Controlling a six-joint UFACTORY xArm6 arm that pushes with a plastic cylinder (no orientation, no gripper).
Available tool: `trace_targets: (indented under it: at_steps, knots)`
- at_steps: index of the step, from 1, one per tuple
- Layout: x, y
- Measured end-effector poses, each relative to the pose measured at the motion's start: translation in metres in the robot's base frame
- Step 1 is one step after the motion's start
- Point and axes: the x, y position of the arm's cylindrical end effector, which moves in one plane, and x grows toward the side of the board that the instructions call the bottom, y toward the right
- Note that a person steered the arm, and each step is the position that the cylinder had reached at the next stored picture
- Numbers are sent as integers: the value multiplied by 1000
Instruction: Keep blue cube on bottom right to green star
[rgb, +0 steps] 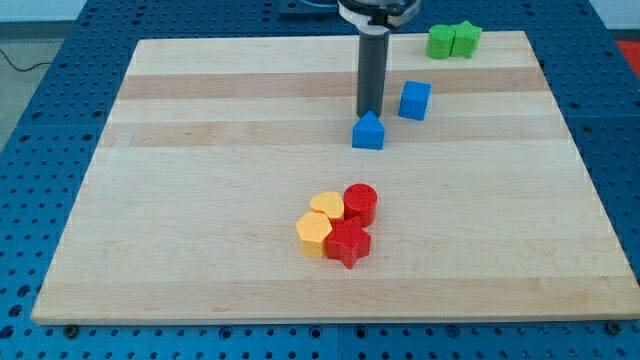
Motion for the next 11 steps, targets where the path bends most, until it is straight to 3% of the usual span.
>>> trace_targets:
  at_steps: [2, 4, 6, 8, 11]
  knots:
    - [-33, 101]
    - [-27, 49]
    - [-58, 110]
    - [-45, 103]
    - [-62, 132]
